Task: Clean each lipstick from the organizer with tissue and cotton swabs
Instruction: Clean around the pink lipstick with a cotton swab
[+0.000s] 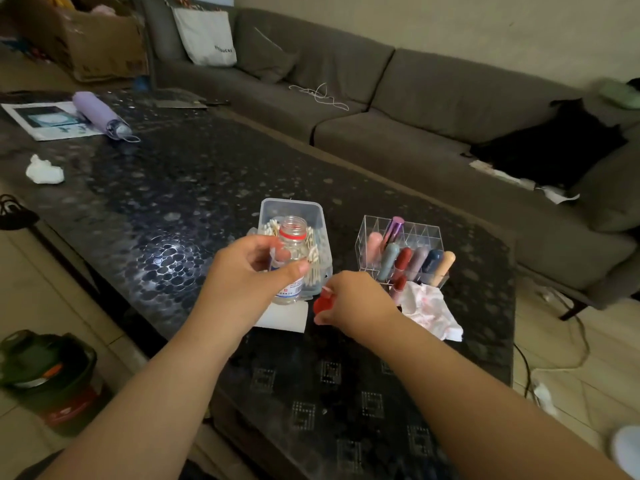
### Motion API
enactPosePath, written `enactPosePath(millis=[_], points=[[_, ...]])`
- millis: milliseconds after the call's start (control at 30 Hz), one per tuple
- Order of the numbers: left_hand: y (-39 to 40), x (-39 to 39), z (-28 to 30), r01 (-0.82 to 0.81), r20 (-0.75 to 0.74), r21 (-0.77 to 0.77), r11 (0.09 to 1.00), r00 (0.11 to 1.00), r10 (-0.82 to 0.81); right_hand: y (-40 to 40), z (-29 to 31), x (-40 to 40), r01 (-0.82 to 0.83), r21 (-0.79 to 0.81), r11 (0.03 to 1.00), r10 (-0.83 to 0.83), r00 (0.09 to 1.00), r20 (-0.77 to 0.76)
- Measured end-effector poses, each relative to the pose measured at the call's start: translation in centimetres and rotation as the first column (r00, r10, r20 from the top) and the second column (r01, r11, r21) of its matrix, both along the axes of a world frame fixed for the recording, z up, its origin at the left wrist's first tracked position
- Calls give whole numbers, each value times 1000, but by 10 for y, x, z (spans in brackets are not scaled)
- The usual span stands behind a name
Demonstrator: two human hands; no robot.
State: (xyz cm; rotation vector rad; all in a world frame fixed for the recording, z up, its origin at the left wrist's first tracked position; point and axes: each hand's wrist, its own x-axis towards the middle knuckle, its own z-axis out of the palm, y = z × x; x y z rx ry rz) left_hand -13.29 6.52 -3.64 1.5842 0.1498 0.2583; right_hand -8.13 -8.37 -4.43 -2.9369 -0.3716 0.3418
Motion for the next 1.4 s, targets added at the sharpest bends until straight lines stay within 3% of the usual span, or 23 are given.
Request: enactPosePath(millis=[200, 333, 400, 500, 600, 667, 867, 1167, 1233, 1400], points=[[-4, -3, 0, 31, -10, -3, 1000, 999, -31, -4, -2, -6, -60, 72, 996, 59, 998, 13], [-12, -4, 1, 70, 0, -10, 997, 998, -70, -19, 39, -14, -4, 330, 944, -48, 988, 148], [-19, -3, 1, 107, -8, 10, 994, 994, -107, -33, 61, -14, 106, 530, 841, -152, 987, 43], [-34, -1, 1, 146, -20, 72, 987, 989, -145, -56, 82, -18, 197, 804, 561, -176, 978, -117], [-51, 2, 0, 162, -2, 144, 976, 987, -163, -75, 93, -30, 196, 912, 361, -127, 979, -160], [-61, 3, -1, 177, 8, 198, 964, 983, -183, -84, 95, -38, 167, 944, 283, -93, 985, -146], [-81, 11, -4, 193, 5, 286, 939, 979, -203, -99, 77, -40, -5, 889, 457, -249, 959, 133], [-85, 18, -4, 123, 87, 470, 874, 979, -185, -103, 51, -32, -41, 753, 657, -144, 974, 178], [-87, 18, -3, 82, 123, 529, 845, 977, -172, -106, 50, -32, -49, 740, 671, -124, 976, 177], [-94, 19, -3, 24, 174, 615, 788, 971, -165, -111, 43, -32, 10, 798, 602, -201, 970, 140]])
